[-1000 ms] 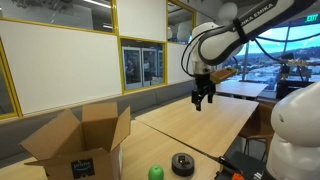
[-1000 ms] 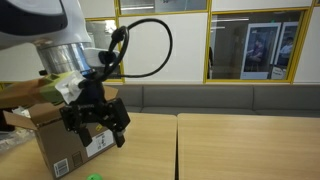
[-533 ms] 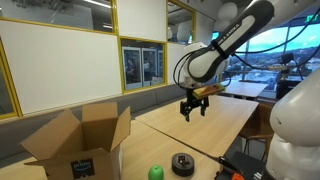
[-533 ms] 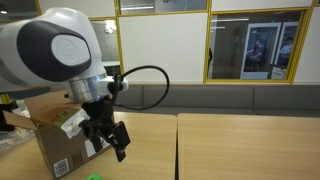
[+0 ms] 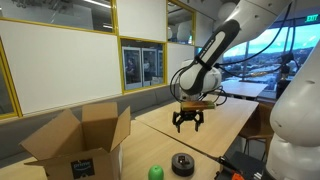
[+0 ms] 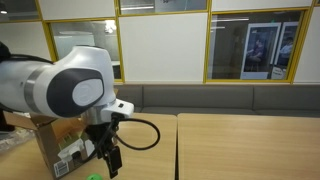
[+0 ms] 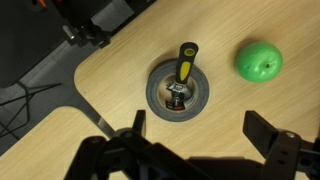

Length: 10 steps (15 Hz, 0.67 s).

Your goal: Pick up the objects from the table and put them in the box.

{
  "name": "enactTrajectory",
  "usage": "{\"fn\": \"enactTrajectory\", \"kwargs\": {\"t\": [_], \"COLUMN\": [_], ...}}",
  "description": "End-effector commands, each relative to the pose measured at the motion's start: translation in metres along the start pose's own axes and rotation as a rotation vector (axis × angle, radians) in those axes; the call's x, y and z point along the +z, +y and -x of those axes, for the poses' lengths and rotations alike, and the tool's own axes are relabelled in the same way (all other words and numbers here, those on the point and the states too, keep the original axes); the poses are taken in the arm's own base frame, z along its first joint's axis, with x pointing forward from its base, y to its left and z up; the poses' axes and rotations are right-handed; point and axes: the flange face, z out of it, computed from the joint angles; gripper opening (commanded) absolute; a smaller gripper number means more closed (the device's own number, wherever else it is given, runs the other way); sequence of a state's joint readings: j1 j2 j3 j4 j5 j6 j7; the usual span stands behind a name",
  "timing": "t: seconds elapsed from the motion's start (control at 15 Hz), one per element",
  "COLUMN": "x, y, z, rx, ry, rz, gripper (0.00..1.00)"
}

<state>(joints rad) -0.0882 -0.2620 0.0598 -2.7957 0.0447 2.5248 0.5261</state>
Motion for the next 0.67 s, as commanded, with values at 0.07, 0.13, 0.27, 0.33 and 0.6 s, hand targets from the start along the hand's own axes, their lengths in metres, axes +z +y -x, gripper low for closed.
{"fn": "enactTrajectory", "kwargs": {"t": [0.07, 0.13, 0.27, 0.33, 0.6], "x": [0.042, 0.054, 0.077, 0.086, 0.123], "y": [-0.009, -0.011, -0.014, -0.014, -0.012], "z": [-0.004, -0.003, 0.003, 0.006, 0.019], "rx": [0.121, 0.140, 0.173, 0.187, 0.214], "ry": [-0.019, -0.027, -0.049, -0.062, -0.104], "rz": [-0.077, -0.084, -0.094, -0.098, -0.099], "gripper": [1.00, 1.00, 1.00, 1.00, 1.00]}}
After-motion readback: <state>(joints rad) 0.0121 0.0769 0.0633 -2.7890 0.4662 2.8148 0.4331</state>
